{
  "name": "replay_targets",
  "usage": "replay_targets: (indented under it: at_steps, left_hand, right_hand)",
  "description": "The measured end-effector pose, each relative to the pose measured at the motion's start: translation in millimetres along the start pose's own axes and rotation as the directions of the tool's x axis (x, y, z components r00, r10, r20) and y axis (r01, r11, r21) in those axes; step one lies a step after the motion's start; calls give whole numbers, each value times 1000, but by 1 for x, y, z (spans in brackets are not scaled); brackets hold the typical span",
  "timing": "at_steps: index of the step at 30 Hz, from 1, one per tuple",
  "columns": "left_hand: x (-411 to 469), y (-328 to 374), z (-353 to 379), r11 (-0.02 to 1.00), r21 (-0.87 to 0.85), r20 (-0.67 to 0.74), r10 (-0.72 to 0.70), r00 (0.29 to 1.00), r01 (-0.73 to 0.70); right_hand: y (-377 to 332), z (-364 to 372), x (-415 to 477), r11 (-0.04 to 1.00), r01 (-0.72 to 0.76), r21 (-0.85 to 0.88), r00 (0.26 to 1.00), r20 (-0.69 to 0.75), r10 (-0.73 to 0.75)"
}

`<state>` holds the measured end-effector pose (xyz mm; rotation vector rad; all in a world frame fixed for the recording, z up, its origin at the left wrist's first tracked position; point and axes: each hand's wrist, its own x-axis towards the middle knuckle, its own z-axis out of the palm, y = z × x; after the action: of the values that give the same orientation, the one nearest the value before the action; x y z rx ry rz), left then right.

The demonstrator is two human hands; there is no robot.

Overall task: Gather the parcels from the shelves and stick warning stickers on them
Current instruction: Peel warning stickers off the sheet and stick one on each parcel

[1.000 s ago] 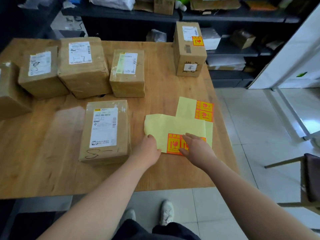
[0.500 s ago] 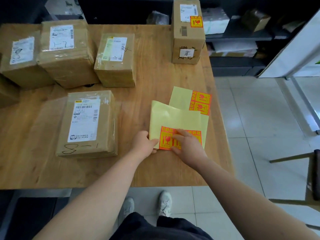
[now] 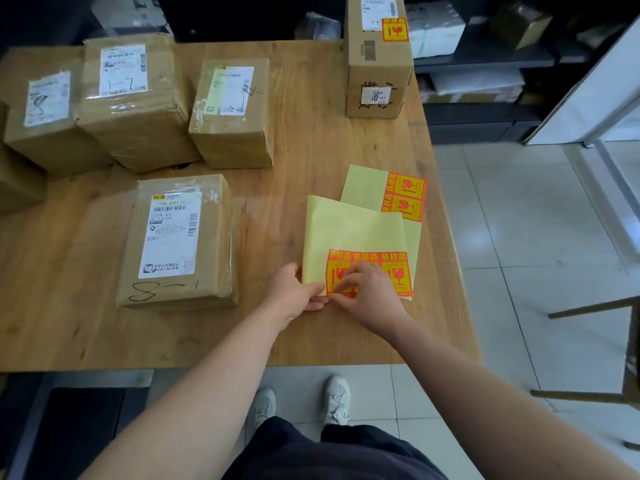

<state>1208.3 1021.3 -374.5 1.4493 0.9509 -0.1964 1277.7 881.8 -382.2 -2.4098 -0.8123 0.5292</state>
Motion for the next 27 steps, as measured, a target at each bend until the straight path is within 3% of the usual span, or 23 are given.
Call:
replay_targets:
  at_steps: [14,27]
  left_hand:
    - [-1,-2,-1,1000,-1,36,23,999,-23]
    - [-1,0,-2,999,27,56,30,998,-31]
  right_hand:
    - [-3,1,3,987,-83,138,996,-6,84]
    - [-3,-1,4,987,-86,134,996,1,86]
